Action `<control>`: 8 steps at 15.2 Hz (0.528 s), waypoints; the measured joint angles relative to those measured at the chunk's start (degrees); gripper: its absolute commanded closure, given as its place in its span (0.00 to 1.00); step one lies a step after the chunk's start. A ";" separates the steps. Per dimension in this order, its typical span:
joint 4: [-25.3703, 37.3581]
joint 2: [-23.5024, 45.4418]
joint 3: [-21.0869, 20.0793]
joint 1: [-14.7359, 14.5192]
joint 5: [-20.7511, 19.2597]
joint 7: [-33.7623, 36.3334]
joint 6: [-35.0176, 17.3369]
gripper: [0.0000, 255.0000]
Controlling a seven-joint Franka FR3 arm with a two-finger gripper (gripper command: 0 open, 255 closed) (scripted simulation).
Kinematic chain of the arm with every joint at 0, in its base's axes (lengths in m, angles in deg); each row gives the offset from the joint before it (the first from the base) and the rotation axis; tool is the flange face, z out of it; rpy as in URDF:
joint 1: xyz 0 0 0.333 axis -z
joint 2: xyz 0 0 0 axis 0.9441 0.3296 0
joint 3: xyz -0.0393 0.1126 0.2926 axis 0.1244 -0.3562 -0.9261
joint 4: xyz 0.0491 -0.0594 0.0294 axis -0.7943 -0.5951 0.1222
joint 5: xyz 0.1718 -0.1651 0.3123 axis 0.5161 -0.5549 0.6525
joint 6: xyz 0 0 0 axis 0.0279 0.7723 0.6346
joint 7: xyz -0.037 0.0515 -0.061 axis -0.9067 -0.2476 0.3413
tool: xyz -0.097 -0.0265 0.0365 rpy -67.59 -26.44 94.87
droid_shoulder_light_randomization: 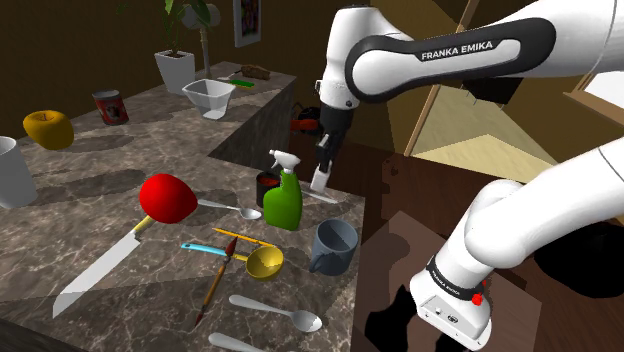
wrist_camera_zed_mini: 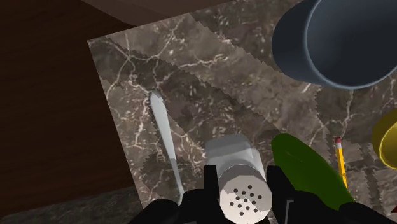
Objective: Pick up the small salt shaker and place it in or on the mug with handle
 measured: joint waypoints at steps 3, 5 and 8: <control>2.16 -0.25 0.16 0.05 -0.14 0.12 2.41 1.00; 3.39 -0.54 0.31 0.08 -0.21 0.13 3.93 1.00; 5.45 -0.86 0.56 0.16 -0.36 0.12 6.31 1.00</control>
